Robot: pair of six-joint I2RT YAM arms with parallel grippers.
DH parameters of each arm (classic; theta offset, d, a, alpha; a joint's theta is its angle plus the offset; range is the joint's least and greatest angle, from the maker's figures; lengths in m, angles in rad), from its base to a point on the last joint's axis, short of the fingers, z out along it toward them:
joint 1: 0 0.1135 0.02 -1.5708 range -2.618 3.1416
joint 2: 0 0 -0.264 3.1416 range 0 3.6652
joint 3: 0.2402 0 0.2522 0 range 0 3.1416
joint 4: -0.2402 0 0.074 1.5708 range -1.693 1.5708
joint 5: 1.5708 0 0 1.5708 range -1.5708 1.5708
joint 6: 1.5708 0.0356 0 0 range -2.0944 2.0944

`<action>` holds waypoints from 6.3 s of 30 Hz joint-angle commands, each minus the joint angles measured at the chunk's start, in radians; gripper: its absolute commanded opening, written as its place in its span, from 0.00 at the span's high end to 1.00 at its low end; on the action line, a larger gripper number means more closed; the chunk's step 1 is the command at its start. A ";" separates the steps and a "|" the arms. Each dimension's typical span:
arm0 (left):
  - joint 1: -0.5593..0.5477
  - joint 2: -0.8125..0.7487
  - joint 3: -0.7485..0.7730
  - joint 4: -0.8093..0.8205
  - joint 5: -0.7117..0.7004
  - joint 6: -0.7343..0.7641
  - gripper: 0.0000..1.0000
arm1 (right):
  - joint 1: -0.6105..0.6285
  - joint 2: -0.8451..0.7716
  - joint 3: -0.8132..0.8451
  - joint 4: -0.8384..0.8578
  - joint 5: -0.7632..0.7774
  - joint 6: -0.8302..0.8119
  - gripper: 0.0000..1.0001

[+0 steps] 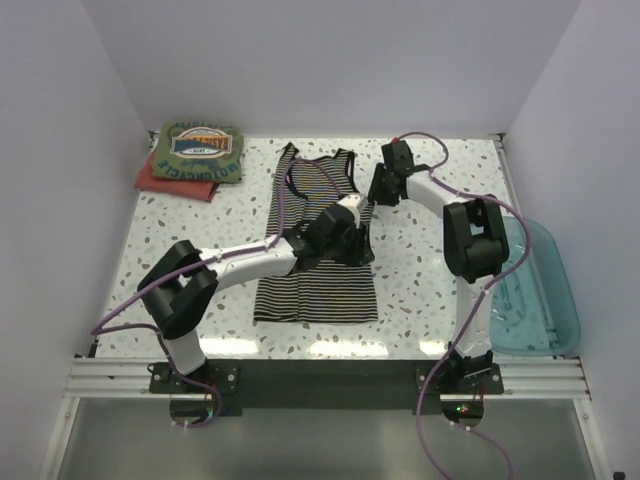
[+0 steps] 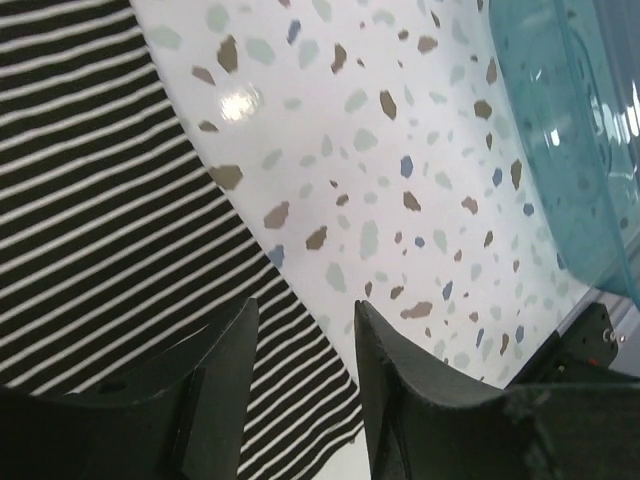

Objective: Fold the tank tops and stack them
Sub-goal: Fold the tank top

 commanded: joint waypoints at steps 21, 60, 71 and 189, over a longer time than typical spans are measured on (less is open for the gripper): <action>-0.259 0.108 -0.022 -0.065 -0.171 -0.028 0.51 | -0.002 0.048 -0.007 0.015 0.021 0.019 0.77; -0.319 -0.018 -0.169 -0.163 -0.242 -0.057 0.98 | -0.007 -0.008 -0.073 0.038 0.035 0.002 0.65; -0.269 -0.029 -0.206 -0.170 -0.222 -0.057 0.99 | -0.004 0.065 -0.016 0.044 0.041 -0.004 0.69; -0.571 -0.119 -0.137 -0.082 -0.360 -0.125 1.00 | -0.040 -0.296 -0.270 -0.072 0.231 -0.031 1.00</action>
